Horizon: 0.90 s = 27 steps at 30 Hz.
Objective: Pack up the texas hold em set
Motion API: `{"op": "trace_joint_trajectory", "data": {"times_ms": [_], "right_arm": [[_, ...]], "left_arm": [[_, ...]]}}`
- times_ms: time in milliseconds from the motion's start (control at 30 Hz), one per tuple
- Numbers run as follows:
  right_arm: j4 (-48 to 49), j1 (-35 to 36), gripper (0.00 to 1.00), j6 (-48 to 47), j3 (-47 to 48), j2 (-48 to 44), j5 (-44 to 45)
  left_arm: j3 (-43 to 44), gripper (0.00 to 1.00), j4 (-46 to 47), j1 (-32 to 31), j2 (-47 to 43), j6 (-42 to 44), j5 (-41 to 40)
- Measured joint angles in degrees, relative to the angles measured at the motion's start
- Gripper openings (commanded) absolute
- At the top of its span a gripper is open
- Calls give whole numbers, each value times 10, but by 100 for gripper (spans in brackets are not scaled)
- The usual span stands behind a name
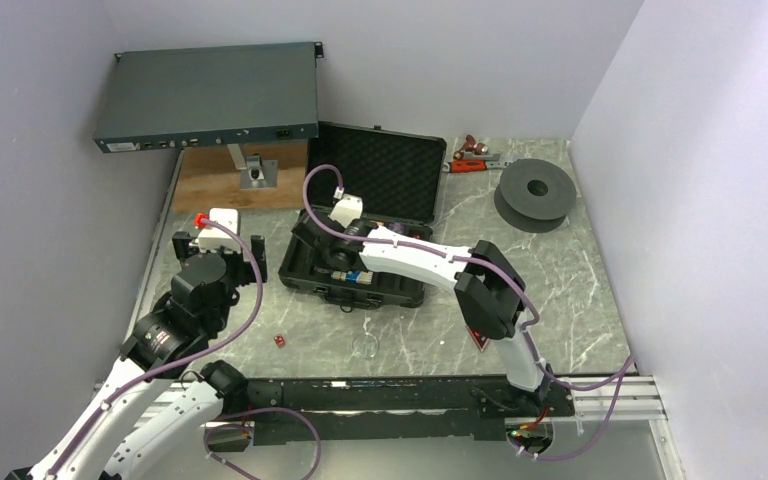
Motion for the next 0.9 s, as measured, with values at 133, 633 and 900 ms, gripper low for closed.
{"op": "trace_joint_trajectory", "data": {"times_ms": [133, 633, 900], "right_arm": [[10, -5, 11, 0, 2, 12, -3], [70, -26, 87, -10, 2, 15, -26], [98, -33, 80, -57, -2, 6, -61]], "left_arm": [[0, 100, 0, 0, 0, 0, 0], [0, 100, 0, 2, 0, 0, 0], [0, 100, 0, 2, 0, 0, 0]]}}
